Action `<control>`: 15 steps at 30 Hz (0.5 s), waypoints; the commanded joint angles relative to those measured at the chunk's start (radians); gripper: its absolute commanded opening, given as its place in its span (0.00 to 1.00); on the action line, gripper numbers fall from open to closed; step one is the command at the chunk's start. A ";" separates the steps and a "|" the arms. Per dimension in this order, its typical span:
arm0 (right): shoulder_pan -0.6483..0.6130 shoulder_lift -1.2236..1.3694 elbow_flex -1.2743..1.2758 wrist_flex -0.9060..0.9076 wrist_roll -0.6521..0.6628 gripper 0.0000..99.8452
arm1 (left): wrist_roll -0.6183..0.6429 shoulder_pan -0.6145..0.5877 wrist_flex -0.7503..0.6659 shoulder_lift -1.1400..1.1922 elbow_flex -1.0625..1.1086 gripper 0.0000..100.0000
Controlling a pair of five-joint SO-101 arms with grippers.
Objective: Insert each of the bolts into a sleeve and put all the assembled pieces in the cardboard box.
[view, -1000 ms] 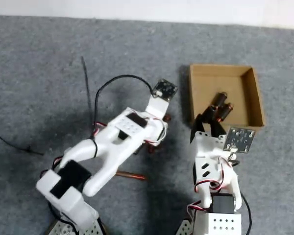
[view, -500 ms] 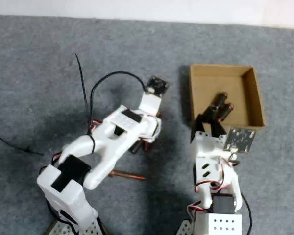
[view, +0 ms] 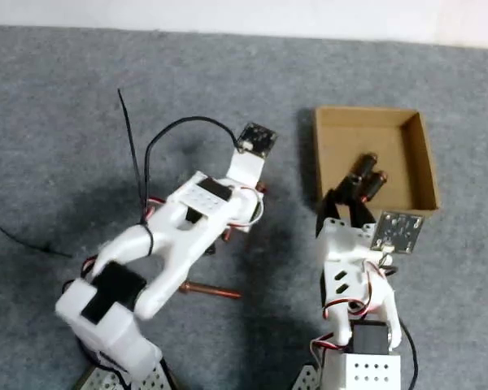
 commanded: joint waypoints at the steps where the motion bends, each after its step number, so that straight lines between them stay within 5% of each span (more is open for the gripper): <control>1: 0.005 -0.021 0.099 -0.027 0.006 0.00 | 0.000 -0.012 0.008 0.008 -0.022 0.00; 15: 0.005 -0.021 0.099 -0.027 0.006 0.00 | 0.000 -0.012 0.011 0.008 -0.024 0.02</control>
